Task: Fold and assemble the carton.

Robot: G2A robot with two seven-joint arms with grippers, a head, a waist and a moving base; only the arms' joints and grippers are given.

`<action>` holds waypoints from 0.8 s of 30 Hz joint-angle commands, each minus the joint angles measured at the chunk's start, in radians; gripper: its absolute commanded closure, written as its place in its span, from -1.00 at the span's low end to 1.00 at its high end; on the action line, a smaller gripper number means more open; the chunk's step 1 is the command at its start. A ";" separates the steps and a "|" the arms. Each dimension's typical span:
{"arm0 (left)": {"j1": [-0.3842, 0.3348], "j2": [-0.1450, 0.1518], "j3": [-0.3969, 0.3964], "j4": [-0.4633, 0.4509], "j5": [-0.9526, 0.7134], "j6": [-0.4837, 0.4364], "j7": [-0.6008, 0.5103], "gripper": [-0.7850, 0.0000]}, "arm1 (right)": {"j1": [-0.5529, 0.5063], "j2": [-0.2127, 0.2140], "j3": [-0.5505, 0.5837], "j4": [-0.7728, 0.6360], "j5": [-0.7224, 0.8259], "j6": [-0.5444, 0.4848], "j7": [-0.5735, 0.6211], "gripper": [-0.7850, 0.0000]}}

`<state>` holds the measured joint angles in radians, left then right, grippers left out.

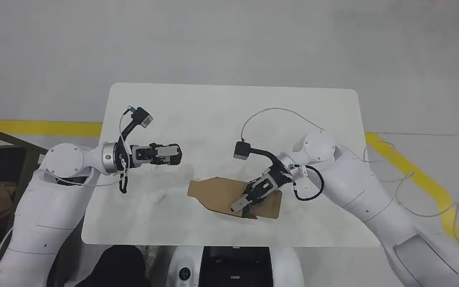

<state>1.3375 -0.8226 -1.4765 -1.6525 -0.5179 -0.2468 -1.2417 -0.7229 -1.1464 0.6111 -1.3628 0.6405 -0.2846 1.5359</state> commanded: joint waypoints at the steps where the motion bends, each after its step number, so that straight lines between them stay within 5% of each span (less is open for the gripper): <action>1: 0.000 0.000 0.000 0.000 0.000 0.000 0.000 -1.00 | 0.000 0.000 0.000 0.000 0.000 0.000 0.000 1.00; 24: -0.052 -0.014 0.092 0.051 -0.015 -0.035 -0.068 -1.00 | 0.122 0.058 -0.046 0.092 0.088 -0.025 -0.024 1.00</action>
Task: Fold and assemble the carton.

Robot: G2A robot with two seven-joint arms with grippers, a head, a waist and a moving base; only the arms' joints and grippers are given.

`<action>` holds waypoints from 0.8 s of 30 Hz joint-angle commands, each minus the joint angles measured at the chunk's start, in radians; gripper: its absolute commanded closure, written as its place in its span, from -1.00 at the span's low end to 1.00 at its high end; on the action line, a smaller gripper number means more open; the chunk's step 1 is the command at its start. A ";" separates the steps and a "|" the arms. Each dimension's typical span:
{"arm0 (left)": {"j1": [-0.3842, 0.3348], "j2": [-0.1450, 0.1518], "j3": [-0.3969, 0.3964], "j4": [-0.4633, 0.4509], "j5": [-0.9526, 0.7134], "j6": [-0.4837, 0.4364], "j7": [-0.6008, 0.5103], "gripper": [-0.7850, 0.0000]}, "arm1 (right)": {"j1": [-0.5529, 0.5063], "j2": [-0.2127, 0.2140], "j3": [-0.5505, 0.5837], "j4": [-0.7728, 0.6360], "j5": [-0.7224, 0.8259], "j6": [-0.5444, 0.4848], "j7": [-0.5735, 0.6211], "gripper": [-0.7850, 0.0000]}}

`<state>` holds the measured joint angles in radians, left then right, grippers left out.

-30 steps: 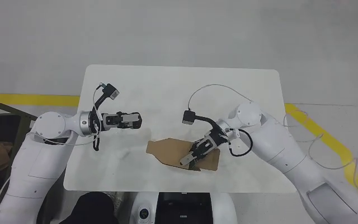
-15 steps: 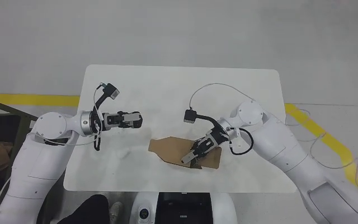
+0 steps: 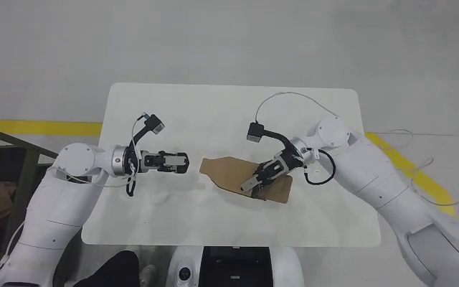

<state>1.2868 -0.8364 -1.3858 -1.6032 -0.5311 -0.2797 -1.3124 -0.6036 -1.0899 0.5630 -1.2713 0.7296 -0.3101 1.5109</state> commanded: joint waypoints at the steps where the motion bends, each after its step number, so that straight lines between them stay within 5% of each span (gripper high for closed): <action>1: -0.002 -0.001 0.000 0.003 -0.003 -0.004 0.004 -1.00 | 0.006 0.004 0.003 0.002 -0.001 0.002 0.002 1.00; 11: 0.004 0.003 -0.001 -0.007 -0.009 -0.013 -0.078 -1.00 | 0.029 0.013 0.016 0.028 0.013 -0.006 -0.006 1.00; 24: 0.014 0.000 0.011 -0.025 0.003 -0.012 -0.051 -1.00 | 0.029 0.013 0.016 0.028 0.013 -0.006 -0.006 1.00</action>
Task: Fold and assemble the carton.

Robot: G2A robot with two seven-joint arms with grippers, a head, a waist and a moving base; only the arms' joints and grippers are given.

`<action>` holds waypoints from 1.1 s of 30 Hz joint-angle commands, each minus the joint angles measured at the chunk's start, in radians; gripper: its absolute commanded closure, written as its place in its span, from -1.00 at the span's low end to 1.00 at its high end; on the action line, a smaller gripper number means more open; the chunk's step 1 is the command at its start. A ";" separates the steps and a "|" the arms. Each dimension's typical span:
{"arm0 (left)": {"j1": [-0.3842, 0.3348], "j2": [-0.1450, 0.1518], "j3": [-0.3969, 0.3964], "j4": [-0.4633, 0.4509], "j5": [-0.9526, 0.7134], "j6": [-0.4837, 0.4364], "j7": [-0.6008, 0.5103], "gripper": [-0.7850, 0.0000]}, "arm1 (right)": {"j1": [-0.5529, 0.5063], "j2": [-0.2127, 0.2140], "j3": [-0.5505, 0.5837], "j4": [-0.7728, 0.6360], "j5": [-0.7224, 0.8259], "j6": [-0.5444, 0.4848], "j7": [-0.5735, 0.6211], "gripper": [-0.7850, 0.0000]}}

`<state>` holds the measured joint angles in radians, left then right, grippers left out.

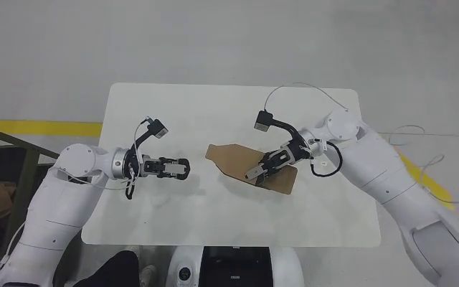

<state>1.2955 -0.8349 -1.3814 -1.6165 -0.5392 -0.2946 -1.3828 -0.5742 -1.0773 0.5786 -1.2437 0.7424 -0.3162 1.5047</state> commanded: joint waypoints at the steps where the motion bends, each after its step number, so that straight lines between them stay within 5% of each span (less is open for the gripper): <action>1: 0.009 -0.001 0.013 -0.019 0.027 0.006 0.017 -1.00 | 0.000 0.000 0.000 0.000 0.000 0.000 0.000 1.00; 12: 0.028 -0.002 0.057 -0.030 0.077 -0.005 -0.024 -1.00 | 0.000 0.000 0.000 0.000 0.000 0.000 0.000 1.00; 33: -0.095 -0.048 0.238 0.050 0.211 0.037 0.224 -1.00 | 0.000 0.000 0.000 0.000 0.000 0.000 0.000 1.00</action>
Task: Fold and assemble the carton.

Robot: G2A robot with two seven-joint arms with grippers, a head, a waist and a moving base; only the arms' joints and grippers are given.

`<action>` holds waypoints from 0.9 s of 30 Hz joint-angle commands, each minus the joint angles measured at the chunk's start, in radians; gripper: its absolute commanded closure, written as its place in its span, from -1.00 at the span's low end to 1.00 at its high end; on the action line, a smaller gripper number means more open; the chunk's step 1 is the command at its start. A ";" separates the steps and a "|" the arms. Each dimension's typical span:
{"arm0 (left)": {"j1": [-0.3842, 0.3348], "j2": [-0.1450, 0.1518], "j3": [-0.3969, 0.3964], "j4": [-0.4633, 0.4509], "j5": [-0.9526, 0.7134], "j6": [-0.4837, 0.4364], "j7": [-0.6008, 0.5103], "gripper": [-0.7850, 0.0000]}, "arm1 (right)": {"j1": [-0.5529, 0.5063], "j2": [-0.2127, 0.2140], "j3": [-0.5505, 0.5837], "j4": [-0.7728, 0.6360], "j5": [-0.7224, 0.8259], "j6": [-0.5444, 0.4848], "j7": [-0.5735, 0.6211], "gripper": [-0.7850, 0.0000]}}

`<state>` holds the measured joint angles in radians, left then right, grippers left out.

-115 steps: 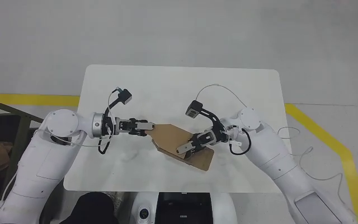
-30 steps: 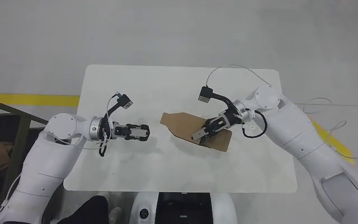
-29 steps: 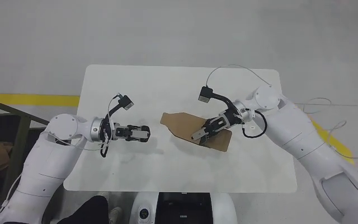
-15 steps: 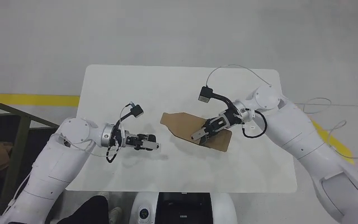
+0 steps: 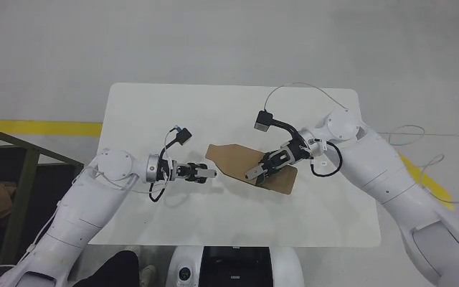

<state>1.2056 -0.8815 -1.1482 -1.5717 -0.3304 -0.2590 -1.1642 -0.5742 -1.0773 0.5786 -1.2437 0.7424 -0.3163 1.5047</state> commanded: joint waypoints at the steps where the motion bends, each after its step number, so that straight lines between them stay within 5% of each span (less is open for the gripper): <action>1: -0.011 -0.003 0.009 0.011 0.003 0.002 0.014 -1.00 | 0.000 0.000 0.000 0.000 0.000 0.000 0.000 1.00; 27: -0.124 -0.054 0.127 0.075 -0.039 -0.019 0.037 -1.00 | 0.000 0.000 0.000 0.000 0.000 0.000 0.000 1.00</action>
<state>1.0830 -0.9340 -1.0245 -1.4964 -0.3671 -0.2772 -1.1265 -0.5742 -1.0773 0.5786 -1.2437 0.7424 -0.3163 1.5047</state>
